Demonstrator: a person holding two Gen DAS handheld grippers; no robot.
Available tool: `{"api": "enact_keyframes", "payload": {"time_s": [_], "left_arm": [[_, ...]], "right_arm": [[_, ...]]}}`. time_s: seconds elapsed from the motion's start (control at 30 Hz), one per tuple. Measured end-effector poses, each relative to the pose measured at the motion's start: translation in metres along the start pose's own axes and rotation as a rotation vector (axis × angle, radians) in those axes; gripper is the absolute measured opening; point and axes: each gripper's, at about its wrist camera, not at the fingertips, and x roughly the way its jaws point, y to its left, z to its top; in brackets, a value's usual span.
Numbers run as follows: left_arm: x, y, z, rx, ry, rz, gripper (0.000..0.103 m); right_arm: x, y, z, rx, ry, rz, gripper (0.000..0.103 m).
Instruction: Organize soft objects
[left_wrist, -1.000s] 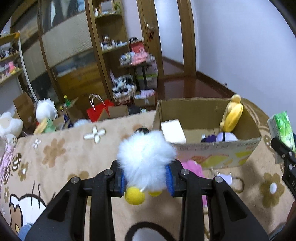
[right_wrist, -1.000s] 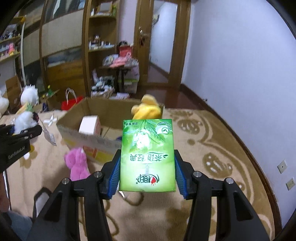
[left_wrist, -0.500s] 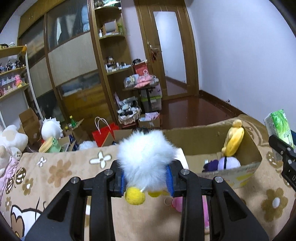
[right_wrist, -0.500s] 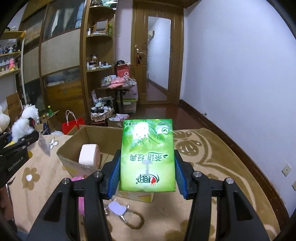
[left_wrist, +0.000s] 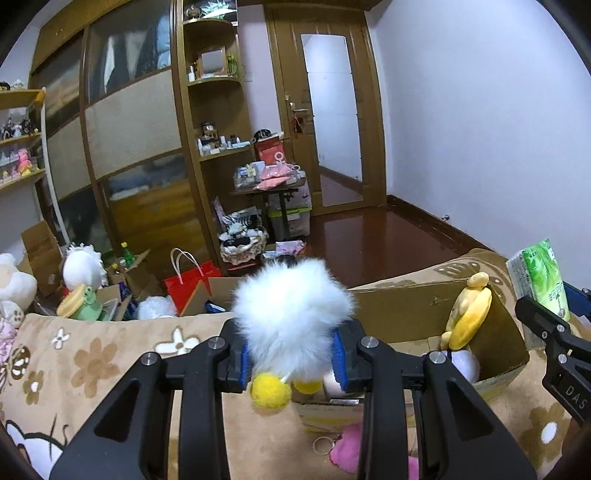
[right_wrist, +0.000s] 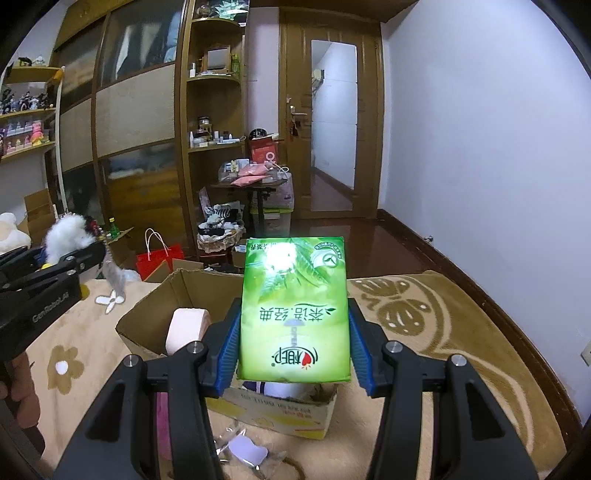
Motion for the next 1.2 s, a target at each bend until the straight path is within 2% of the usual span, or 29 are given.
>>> {"api": "enact_keyframes", "payload": {"time_s": [0.1,0.37,0.57,0.9,1.03,1.07,1.2], "left_arm": [[0.011,-0.001,-0.003,-0.013,0.027,-0.034,0.032],[0.030,-0.014,-0.010,0.027,0.055,-0.075,0.033],[0.042,-0.026,-0.016,0.054,0.102,-0.145,0.033],[0.057,-0.031,-0.024,0.071,0.159,-0.159,0.036],[0.063,-0.027,-0.026,0.064,0.197,-0.148,0.044],[0.063,-0.026,-0.026,0.064,0.198,-0.143,0.054],[0.062,-0.027,-0.027,0.073,0.194,-0.129,0.059]], "right_arm": [[0.006,-0.002,-0.003,0.005,0.000,0.016,0.055],[0.022,-0.006,-0.007,0.015,0.028,0.081,0.055],[0.035,-0.003,-0.013,0.010,0.063,0.107,0.055],[0.044,0.005,-0.021,-0.011,0.102,0.135,0.055],[0.050,0.003,-0.024,0.002,0.127,0.159,0.055],[0.051,0.003,-0.025,0.000,0.132,0.160,0.055],[0.054,0.000,-0.027,0.009,0.145,0.160,0.056]]}}
